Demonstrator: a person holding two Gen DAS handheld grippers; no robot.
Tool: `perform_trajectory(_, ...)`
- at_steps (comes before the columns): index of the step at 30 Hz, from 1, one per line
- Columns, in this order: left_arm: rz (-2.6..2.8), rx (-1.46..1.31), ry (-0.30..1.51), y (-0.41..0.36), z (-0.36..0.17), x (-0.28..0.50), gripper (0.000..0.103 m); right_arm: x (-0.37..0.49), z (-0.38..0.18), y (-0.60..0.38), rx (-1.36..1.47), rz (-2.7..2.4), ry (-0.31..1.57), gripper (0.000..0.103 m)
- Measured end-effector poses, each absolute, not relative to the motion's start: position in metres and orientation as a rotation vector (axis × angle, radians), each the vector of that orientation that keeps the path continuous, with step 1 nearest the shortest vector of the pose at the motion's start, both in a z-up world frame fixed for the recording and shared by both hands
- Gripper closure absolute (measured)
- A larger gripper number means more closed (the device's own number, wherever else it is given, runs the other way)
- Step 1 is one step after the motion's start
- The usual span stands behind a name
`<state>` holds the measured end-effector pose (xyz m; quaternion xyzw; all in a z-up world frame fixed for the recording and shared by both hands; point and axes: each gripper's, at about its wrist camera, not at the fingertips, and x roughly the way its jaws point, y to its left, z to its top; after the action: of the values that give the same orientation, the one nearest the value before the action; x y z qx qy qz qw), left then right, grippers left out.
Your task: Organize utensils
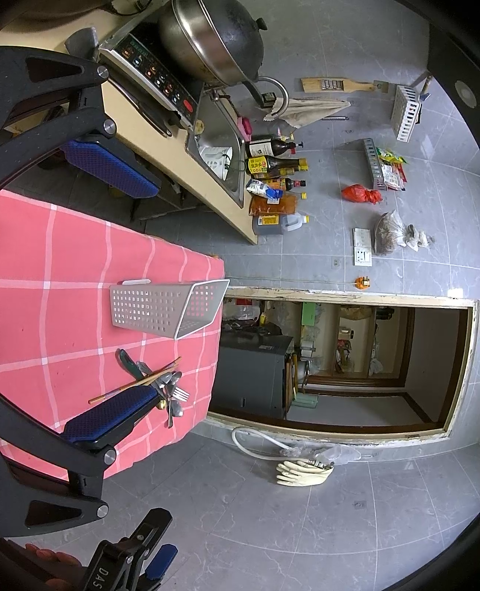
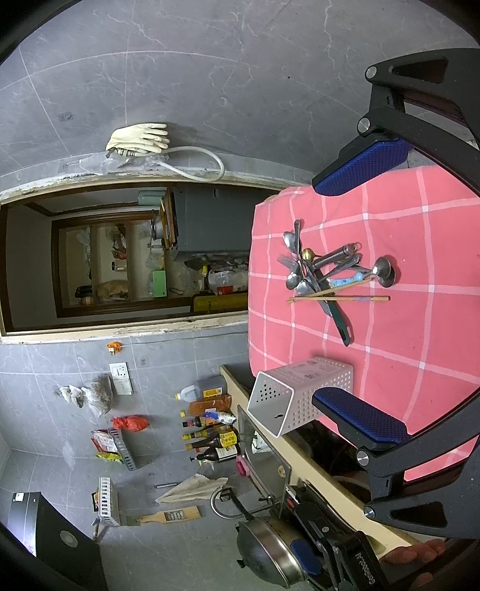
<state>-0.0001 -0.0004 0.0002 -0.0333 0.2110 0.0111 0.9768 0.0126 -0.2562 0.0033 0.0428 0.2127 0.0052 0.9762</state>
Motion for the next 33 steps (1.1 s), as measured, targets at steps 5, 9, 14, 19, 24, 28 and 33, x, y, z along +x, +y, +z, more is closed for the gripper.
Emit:
perform_trajectory(5, 0.023, -0.067, 0.426, 0.0, 0.0, 0.0, 0.001, 0.012, 0.003, -0.254, 0.088, 0.012, 0.429, 0.001)
perform_trajectory(9, 0.023, -0.066, 0.425, 0.0, 0.0, 0.0, 0.001, 0.012, 0.003, -0.254, 0.088, 0.011, 0.43, 0.001)
perform_trajectory(14, 0.023, -0.064, 0.427, 0.0, 0.0, 0.0, 0.001, 0.012, 0.002, -0.253, 0.089, 0.011, 0.431, 0.001)
perform_trajectory(19, 0.023, -0.064, 0.426, 0.0, 0.0, 0.0, 0.001, 0.012, 0.002, -0.253, 0.09, 0.01, 0.432, 0.001)
perform_trajectory(24, 0.023, -0.063, 0.426, -0.001, 0.0, 0.0, 0.001, 0.012, 0.002, -0.254, 0.089, 0.012, 0.432, 0.001)
perform_trajectory(28, 0.024, -0.062, 0.426, -0.001, 0.0, 0.0, 0.001, 0.011, 0.002, -0.249, 0.09, 0.014, 0.434, 0.001)
perform_trajectory(33, 0.024, -0.062, 0.426, 0.0, 0.0, 0.0, 0.001, 0.008, -0.004, -0.242, 0.089, 0.017, 0.438, 0.001)
